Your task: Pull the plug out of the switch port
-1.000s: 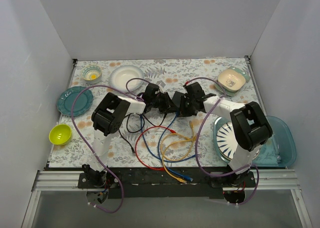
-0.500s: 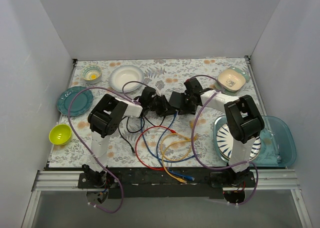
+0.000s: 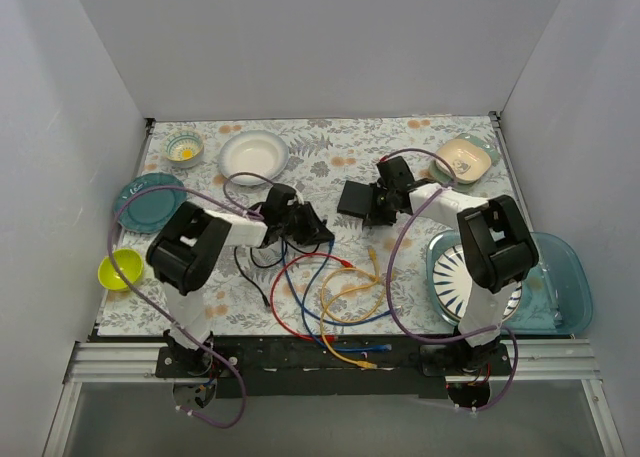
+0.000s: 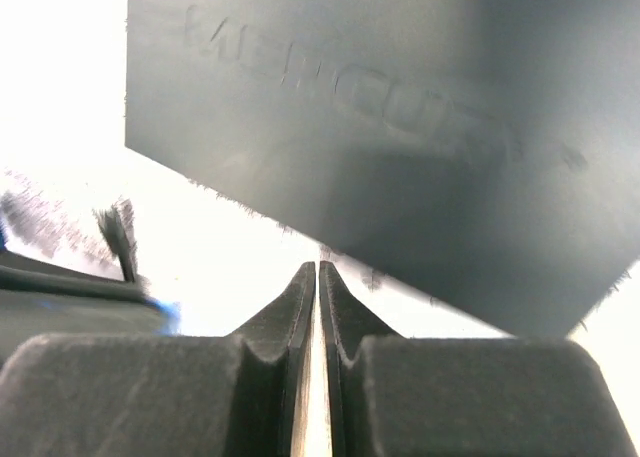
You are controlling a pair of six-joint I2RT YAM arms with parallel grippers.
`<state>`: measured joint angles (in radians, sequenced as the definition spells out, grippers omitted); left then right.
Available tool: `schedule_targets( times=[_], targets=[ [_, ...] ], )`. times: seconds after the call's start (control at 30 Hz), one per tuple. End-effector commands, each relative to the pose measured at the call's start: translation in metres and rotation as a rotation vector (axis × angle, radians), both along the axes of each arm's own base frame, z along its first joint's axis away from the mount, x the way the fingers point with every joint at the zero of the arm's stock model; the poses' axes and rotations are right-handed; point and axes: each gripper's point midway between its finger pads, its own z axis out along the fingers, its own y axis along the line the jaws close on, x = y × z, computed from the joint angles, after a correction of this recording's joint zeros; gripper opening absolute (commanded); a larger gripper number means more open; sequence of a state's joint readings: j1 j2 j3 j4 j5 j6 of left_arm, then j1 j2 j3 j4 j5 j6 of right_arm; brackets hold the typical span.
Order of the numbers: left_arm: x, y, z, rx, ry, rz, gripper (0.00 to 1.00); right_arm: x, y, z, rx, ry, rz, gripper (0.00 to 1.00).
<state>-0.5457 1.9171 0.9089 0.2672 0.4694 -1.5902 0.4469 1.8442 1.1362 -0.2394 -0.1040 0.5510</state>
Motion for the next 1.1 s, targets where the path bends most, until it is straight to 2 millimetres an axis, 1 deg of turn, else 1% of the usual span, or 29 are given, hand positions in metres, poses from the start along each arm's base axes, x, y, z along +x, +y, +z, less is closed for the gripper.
schedule_targets(
  times=[0.0,0.03,0.07,0.1,0.13,0.17,0.2,0.23,0.27,0.3,0.33,0.37,0.4,0.43,0.47,0.5,0.53,0.6,0.63,0.7,0.73,0.8,0.83,0.87,0.9,0.93,0.97,1.03,1.07],
  targets=[
    [0.034,0.078,0.042,0.101,-0.071,0.362,0.00,0.016,-0.002,0.071,0.059,-0.203,-0.026,0.12],
    [0.047,0.100,0.056,0.089,-0.090,0.451,0.03,0.017,-0.001,0.081,0.071,-0.226,-0.022,0.12],
    [0.049,0.114,0.074,0.078,-0.109,0.510,0.09,0.018,0.001,0.096,0.087,-0.258,-0.019,0.13],
    [0.055,0.125,0.084,0.074,-0.128,0.562,0.29,0.018,0.002,0.101,0.090,-0.266,-0.013,0.13],
    [0.064,0.140,0.094,0.074,-0.152,0.612,0.39,0.016,0.003,0.106,0.094,-0.268,-0.006,0.14],
    [0.067,0.145,0.103,0.080,-0.171,0.623,0.46,0.015,0.005,0.113,0.100,-0.279,0.002,0.15],
    [0.070,0.149,0.107,0.104,-0.183,0.624,0.53,0.015,0.008,0.120,0.102,-0.293,0.016,0.15],
    [0.082,0.148,0.129,0.108,-0.246,0.614,0.59,0.011,0.008,0.123,0.097,-0.292,0.024,0.16],
    [0.076,0.150,0.120,0.156,-0.202,0.594,0.61,0.010,0.009,0.127,0.097,-0.297,0.035,0.17],
    [0.078,0.150,0.123,0.169,-0.204,0.588,0.62,0.005,0.010,0.134,0.099,-0.308,0.051,0.18],
    [0.076,0.147,0.127,0.163,-0.208,0.573,0.63,0.001,0.008,0.136,0.089,-0.302,0.056,0.18],
    [0.071,0.140,0.133,0.136,-0.214,0.535,0.63,-0.004,0.007,0.147,0.093,-0.323,0.062,0.18],
    [0.065,0.136,0.152,0.098,-0.258,0.513,0.63,-0.010,0.006,0.150,0.080,-0.332,0.071,0.19],
    [0.051,0.112,0.164,0.074,-0.304,0.436,0.64,-0.017,0.003,0.147,0.073,-0.328,0.071,0.19],
    [0.040,0.095,0.175,0.075,-0.381,0.361,0.64,-0.021,0.000,0.150,0.076,-0.335,0.069,0.19],
    [0.025,0.078,0.188,0.066,-0.436,0.296,0.64,-0.026,-0.004,0.160,0.085,-0.361,0.062,0.20],
    [-0.007,0.040,0.191,0.047,-0.460,0.167,0.64,-0.030,-0.007,0.161,0.082,-0.364,0.060,0.20],
    [-0.045,0.010,0.188,0.040,-0.491,0.012,0.60,-0.040,-0.016,0.165,0.070,-0.371,0.048,0.20],
    [-0.078,-0.012,0.184,0.025,-0.489,-0.100,0.58,-0.043,-0.019,0.166,0.062,-0.371,0.042,0.20],
    [-0.112,-0.027,0.168,0.039,-0.490,-0.229,0.50,-0.052,-0.026,0.172,0.059,-0.378,0.036,0.20],
    [-0.138,-0.040,0.160,0.033,-0.485,-0.312,0.48,-0.053,-0.032,0.172,0.039,-0.384,0.012,0.20],
    [-0.163,-0.052,0.149,0.033,-0.503,-0.416,0.43,-0.059,-0.038,0.178,0.044,-0.392,-0.003,0.20],
    [-0.186,-0.062,0.144,0.029,-0.511,-0.494,0.42,-0.061,-0.039,0.179,0.047,-0.392,-0.006,0.20],
    [-0.196,-0.071,0.133,0.038,-0.509,-0.544,0.40,-0.063,-0.040,0.182,0.054,-0.394,-0.015,0.20],
    [-0.204,-0.078,0.128,0.042,-0.525,-0.584,0.38,-0.066,-0.041,0.180,0.050,-0.386,-0.015,0.20],
    [-0.219,-0.084,0.120,0.050,-0.543,-0.658,0.37,-0.066,-0.043,0.180,0.047,-0.385,-0.021,0.20],
    [-0.225,-0.089,0.096,0.083,-0.512,-0.706,0.36,-0.067,-0.043,0.181,0.048,-0.386,-0.023,0.19],
    [-0.239,-0.094,0.074,0.088,-0.470,-0.793,0.33,-0.068,-0.048,0.179,0.034,-0.377,-0.034,0.19],
    [-0.240,-0.097,0.065,0.092,-0.456,-0.810,0.32,-0.069,-0.049,0.177,0.031,-0.370,-0.034,0.19]
  ],
)
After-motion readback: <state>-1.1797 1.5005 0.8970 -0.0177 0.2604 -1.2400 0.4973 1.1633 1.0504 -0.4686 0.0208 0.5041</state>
